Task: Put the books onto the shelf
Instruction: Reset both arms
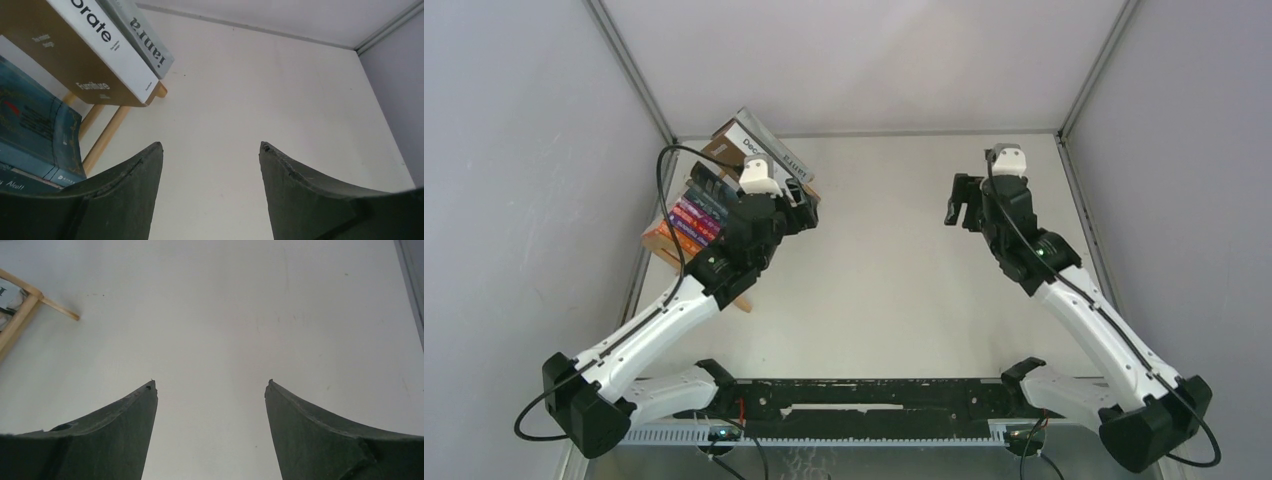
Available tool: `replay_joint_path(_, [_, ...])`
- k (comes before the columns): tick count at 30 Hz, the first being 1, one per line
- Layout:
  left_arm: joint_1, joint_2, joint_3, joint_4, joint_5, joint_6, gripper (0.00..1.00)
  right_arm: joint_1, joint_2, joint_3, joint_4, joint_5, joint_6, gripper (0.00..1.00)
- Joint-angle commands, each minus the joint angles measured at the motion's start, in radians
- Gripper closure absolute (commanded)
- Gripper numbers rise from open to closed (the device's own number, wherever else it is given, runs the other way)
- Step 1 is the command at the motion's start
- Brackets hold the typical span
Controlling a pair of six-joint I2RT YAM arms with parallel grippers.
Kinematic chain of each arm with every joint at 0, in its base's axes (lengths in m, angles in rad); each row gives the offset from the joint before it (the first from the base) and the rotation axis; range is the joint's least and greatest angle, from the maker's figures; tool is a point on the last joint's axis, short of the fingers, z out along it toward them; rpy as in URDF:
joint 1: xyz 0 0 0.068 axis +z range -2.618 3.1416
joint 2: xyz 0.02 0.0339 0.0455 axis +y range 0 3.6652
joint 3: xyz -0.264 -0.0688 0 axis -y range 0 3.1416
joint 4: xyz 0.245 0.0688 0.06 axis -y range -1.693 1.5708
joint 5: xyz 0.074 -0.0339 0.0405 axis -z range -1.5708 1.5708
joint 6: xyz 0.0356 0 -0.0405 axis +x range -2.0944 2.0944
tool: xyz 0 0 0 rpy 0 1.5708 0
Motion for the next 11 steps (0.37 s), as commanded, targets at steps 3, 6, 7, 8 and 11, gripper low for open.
replay_joint_path(3, [0.007,-0.016,-0.023,0.133,0.112,0.045,0.25,-0.026,-0.126,-0.052,0.014,0.032,0.054,0.14])
replay_joint_path(6, [0.008,-0.023,-0.057,0.16,0.114,0.057,0.25,-0.028,-0.132,-0.056,-0.002,0.054,0.058,0.14])
replay_joint_path(7, [0.008,-0.025,-0.064,0.162,0.111,0.063,0.25,-0.028,-0.141,-0.064,0.004,0.045,0.044,0.15])
replay_joint_path(8, [0.009,-0.026,-0.068,0.163,0.111,0.067,0.25,-0.028,-0.149,-0.071,0.013,0.039,0.037,0.16])
replay_joint_path(11, [0.01,-0.021,-0.068,0.163,0.111,0.08,0.25,-0.033,-0.154,-0.078,0.019,0.041,0.043,0.13])
